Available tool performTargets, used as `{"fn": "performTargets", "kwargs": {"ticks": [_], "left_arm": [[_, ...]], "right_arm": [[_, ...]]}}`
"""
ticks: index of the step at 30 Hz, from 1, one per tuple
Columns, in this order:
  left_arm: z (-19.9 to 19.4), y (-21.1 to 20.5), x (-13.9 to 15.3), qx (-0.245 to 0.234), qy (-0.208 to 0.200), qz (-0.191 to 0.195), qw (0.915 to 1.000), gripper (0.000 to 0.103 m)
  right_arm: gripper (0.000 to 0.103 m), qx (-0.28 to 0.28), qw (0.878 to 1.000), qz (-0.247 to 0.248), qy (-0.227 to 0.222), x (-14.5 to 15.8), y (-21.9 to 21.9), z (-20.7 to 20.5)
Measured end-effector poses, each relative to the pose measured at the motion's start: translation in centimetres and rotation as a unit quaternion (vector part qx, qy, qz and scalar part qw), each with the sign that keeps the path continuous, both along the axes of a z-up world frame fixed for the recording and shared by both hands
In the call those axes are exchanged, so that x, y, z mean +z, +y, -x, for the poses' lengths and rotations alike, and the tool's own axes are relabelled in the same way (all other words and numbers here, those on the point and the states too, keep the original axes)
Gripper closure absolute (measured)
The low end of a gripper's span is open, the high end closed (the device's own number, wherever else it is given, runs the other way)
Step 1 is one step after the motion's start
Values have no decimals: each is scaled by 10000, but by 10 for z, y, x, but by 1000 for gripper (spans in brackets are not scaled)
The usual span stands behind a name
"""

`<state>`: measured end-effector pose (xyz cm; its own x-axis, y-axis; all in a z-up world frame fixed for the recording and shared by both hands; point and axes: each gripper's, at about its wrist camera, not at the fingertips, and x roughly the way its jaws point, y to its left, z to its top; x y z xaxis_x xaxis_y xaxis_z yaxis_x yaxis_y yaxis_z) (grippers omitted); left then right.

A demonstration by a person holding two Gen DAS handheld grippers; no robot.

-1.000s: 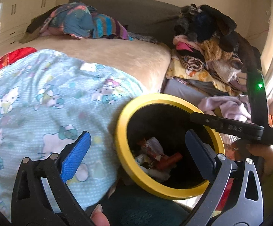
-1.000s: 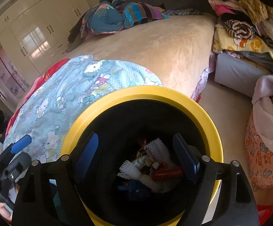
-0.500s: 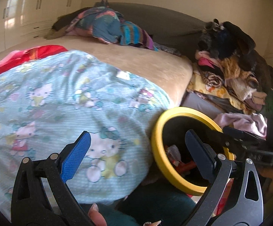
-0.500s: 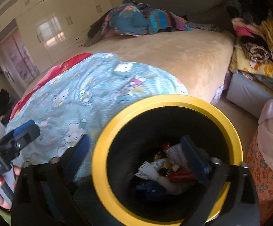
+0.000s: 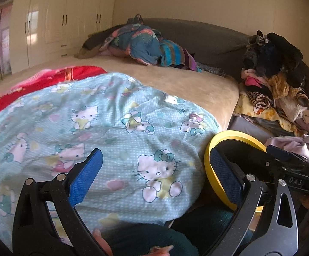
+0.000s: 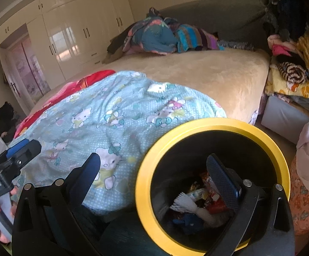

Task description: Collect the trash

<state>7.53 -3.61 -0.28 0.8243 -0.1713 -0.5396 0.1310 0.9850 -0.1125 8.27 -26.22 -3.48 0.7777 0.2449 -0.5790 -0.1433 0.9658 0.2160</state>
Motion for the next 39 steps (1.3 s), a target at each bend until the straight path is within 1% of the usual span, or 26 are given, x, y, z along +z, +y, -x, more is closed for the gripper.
{"fn": "performTargets", "kwargs": {"ticks": [3, 7, 10, 13, 18, 21, 28, 39], "left_arm": [[12, 5, 2, 49, -158, -78, 9998, 11], [24, 13, 3, 197, -368, -116, 9991, 11], [32, 19, 5, 341, -506, -94, 9981, 11], [40, 26, 5, 491, -679, -110, 9964, 11], [51, 32, 7, 552, -930, -41, 9941, 11], [53, 30, 7, 534, -988, -65, 9937, 11], [55, 26, 7, 470, -1044, -130, 9933, 11], [55, 25, 7, 459, -1050, -118, 9933, 11]], "right_arm": [[6, -99, 9995, 130, -286, 4, 10, 10], [6, -96, 9956, 237, -903, 10, 19, 32], [6, -94, 9910, 173, -1321, 15, 22, 48], [6, -69, 9838, 248, -1772, 16, 27, 66], [6, -41, 9747, 351, -2209, 21, 30, 84], [6, -110, 9728, 331, -2291, 23, 28, 88], [6, -217, 9752, 278, -2187, 20, 25, 84], [6, -240, 9751, 291, -2185, 19, 26, 84]]}}
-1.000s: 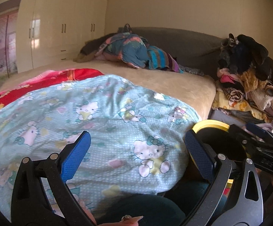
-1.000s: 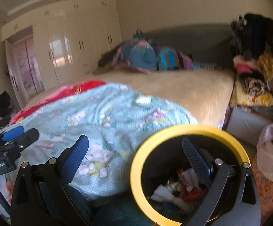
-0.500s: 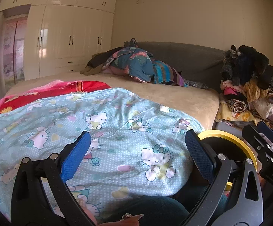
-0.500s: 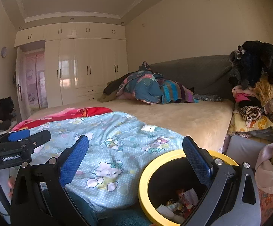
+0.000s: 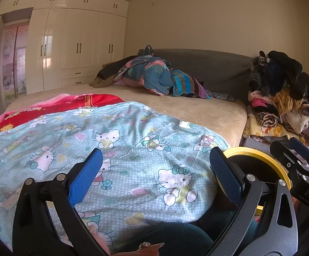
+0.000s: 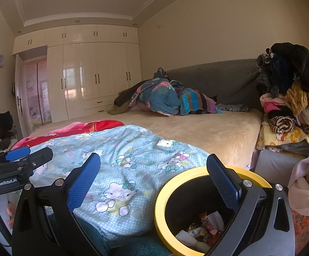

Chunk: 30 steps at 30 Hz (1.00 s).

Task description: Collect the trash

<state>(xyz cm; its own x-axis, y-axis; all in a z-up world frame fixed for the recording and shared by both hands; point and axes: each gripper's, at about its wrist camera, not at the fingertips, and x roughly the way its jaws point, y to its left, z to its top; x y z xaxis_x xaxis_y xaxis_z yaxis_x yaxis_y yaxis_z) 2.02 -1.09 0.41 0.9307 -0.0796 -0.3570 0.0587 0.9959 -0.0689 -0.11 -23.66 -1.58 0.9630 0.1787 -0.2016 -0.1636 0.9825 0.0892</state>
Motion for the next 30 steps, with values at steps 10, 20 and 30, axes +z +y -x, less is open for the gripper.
{"fn": "performTargets", "kwargs": {"ticks": [10, 20, 30], "left_arm": [[0, 1, 0, -3, 0, -6, 10000, 11], [0, 0, -1, -5, -3, -7, 10000, 11], [0, 1, -1, 1, -10, -5, 10000, 11]], "right_arm": [[6, -2, 10000, -5, -5, 0, -1, 1], [6, -6, 10000, -10, 11, -2, -2, -1], [6, -10, 10000, -14, 35, -4, -3, -1]]}}
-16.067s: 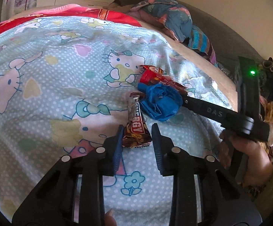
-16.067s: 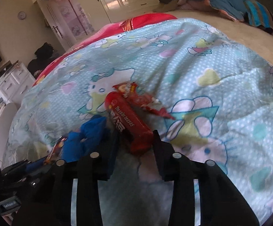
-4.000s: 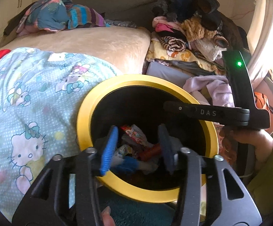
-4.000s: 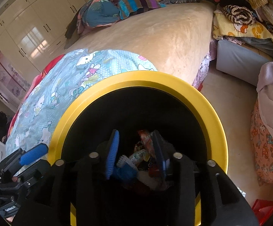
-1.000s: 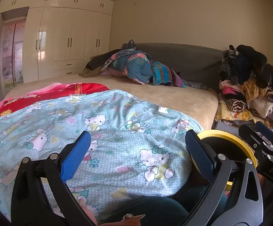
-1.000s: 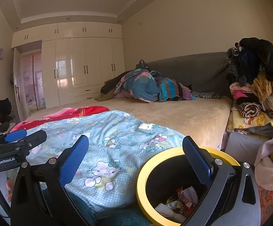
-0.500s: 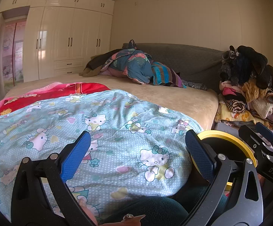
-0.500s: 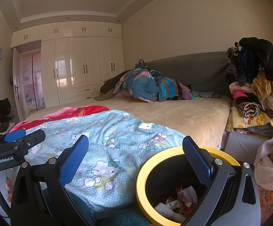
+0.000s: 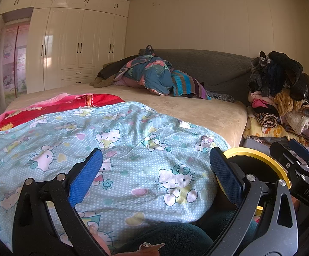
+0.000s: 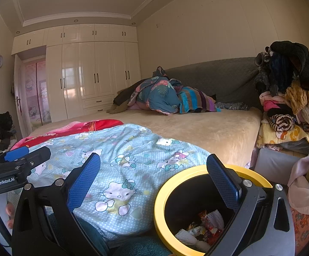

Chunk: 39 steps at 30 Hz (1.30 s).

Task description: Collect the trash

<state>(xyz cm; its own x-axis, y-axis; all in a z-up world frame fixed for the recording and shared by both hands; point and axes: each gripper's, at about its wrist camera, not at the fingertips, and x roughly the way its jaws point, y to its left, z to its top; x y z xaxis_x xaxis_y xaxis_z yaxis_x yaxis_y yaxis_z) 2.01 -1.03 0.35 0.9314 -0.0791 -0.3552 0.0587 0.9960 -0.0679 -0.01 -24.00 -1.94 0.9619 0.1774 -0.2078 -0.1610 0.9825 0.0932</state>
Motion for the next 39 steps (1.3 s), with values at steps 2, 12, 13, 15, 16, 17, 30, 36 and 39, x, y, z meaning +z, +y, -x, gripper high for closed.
{"fn": "performTargets", "kwargs": {"ticks": [2, 12, 13, 15, 16, 17, 30, 36, 39], "left_arm": [[0, 0, 0, 1, 1, 4, 10000, 11], [0, 0, 0, 0, 2, -2, 10000, 11], [0, 0, 0, -3, -3, 1, 10000, 11], [0, 0, 0, -3, 0, -2, 10000, 11], [0, 0, 0, -2, 1, 0, 10000, 11], [0, 0, 0, -4, 2, 2, 10000, 11], [1, 0, -1, 6, 1, 3, 10000, 11], [-1, 1, 1, 125, 24, 23, 9999, 11], [-5, 21, 4, 356, 106, 344, 9987, 11]], "right_arm": [[6, -5, 10000, -6, 4, -1, 0, 0], [6, -13, 10000, -16, 19, -3, -1, 0], [6, -16, 10000, -19, 18, -3, -1, 0], [6, -9, 10000, -10, 20, -3, -1, 0], [6, -11, 10000, -10, 19, -3, -1, 0], [6, -7, 10000, -11, 18, -3, -1, 0], [6, -8, 10000, -24, 40, -2, -2, -1], [6, -24, 10000, -57, 62, 0, 5, -5], [6, 191, 9996, -174, 150, 9, 25, -20]]}}
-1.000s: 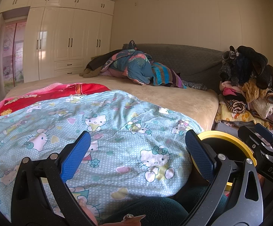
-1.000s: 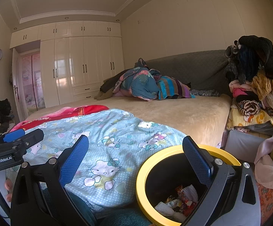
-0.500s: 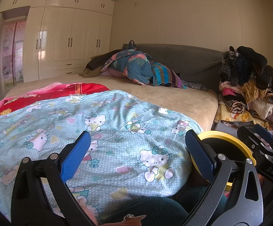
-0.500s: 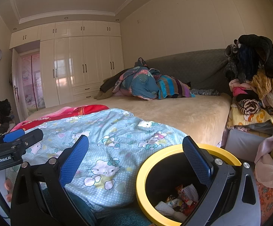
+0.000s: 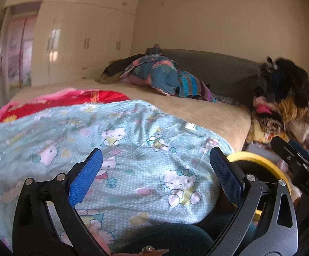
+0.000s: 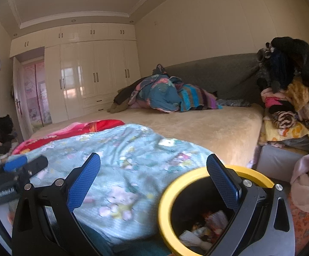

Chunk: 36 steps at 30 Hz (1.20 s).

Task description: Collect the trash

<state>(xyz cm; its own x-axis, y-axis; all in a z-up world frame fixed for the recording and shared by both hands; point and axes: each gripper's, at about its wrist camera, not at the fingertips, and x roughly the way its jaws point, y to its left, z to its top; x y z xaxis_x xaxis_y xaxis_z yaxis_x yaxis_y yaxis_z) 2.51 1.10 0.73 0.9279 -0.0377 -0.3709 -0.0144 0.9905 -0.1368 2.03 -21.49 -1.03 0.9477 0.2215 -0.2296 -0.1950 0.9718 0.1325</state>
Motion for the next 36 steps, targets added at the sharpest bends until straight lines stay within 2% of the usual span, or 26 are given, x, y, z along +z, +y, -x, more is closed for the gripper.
{"fn": "performTargets", "kwargs": {"ticks": [3, 6, 7, 8, 11, 12, 15, 17, 18, 19, 20, 22, 25, 31, 36], "left_arm": [[-4, 41, -2, 542, 258, 231, 9979, 11], [-4, 114, -14, 1549, 655, 308, 9853, 11], [-1, 146, -21, 1988, 810, 244, 9764, 11], [4, 180, -28, 2477, 965, 211, 9638, 11], [18, 259, -49, 3439, 1390, 219, 9284, 11], [22, 288, -60, 3770, 1685, 179, 9106, 11], [33, 345, -88, 4126, 2033, 491, 8866, 11], [33, 366, -109, 4255, 2289, 552, 8738, 11], [32, 373, -119, 4335, 2512, 574, 8635, 11], [30, 380, -130, 4416, 2747, 704, 8512, 9], [27, 384, -134, 4387, 2811, 805, 8497, 9], [23, 381, -132, 4424, 2889, 712, 8460, 9], [20, 376, -130, 4429, 2855, 672, 8473, 9], [21, 372, -125, 4419, 2831, 713, 8482, 9], [23, 376, -130, 4414, 2820, 733, 8487, 9]], "right_arm": [[6, 526, 9985, 24, 142, 10, 50, -21], [6, 1299, 9895, 141, 622, 10, 128, -46], [6, 1646, 9814, 220, 961, 5, 165, -57], [6, 1898, 9742, 285, 1190, 0, 193, -64], [6, 2683, 9409, 862, 1878, -34, 312, -75], [6, 2835, 9319, 1051, 2004, -42, 338, -76], [6, 3405, 8953, 1598, 2388, -80, 436, -70], [6, 3609, 8771, 1893, 2542, -104, 478, -65], [6, 3598, 8683, 2111, 2683, -121, 495, -64], [5, 3469, 8554, 2493, 2929, -150, 516, -63], [5, 3370, 8631, 2606, 2714, -161, 524, -58], [5, 3384, 8738, 2479, 2460, -153, 520, -47], [5, 3468, 8692, 2290, 2679, -157, 526, -48], [5, 3466, 8700, 2290, 2657, -157, 530, -39], [5, 3469, 8697, 2280, 2670, -157, 529, -49]]}}
